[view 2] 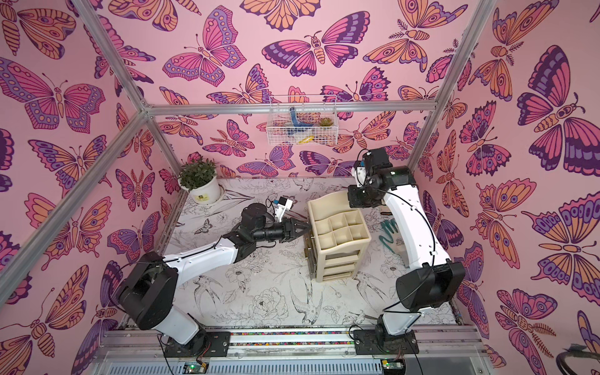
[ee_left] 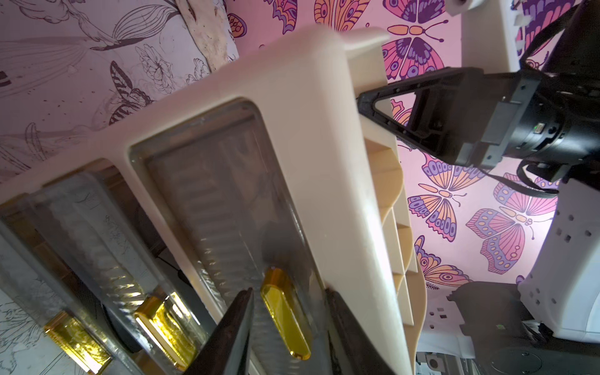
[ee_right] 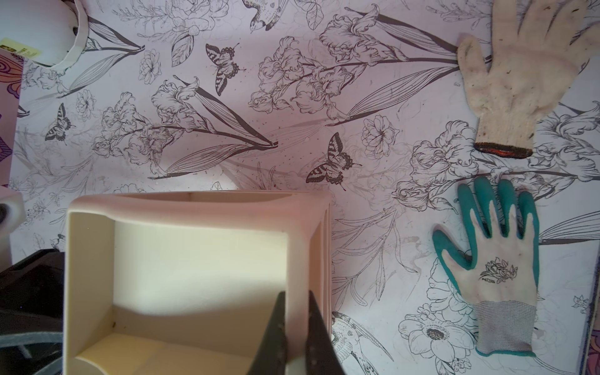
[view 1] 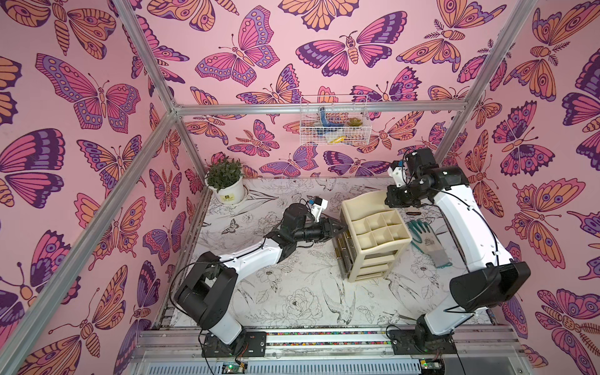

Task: Take the mice out of the drawer
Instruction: Move the storage box to the center of the board.

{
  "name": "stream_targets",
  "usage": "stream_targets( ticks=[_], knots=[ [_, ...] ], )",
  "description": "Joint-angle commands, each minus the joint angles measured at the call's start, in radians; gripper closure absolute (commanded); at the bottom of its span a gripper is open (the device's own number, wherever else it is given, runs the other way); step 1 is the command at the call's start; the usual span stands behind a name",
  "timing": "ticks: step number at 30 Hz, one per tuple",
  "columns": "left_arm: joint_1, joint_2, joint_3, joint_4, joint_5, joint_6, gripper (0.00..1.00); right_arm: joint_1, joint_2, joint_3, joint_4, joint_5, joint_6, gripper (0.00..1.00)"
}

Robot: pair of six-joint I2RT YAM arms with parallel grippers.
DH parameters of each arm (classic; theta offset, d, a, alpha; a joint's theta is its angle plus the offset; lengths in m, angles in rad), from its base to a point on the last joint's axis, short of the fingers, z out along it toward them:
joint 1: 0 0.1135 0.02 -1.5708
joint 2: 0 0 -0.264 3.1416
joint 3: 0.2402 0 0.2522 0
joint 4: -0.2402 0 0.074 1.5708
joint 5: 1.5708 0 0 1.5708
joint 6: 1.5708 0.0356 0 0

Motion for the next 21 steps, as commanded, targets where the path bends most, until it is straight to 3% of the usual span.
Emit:
stream_targets(
  ticks=[1, 11, 16, 17, 21],
  knots=[
    [-0.039, 0.049, -0.003, 0.066, 0.027, -0.027, 0.6, 0.008, 0.005, -0.028, -0.001, -0.014, 0.017, 1.0],
    [-0.044, 0.118, -0.07, 0.311, 0.052, -0.136, 0.62, 0.004, -0.006, -0.076, 0.024, -0.027, 0.028, 1.0],
    [-0.044, 0.173, -0.112, 0.516, 0.067, -0.209, 0.6, -0.001, -0.011, -0.093, 0.035, -0.033, 0.029, 1.0],
    [-0.044, 0.183, -0.107, 0.528, 0.072, -0.214, 0.62, -0.001, -0.012, -0.094, 0.036, -0.033, 0.03, 1.0],
    [-0.046, 0.225, -0.085, 0.568, 0.093, -0.24, 0.89, -0.002, -0.014, -0.094, 0.036, -0.035, 0.029, 1.0]
  ],
)
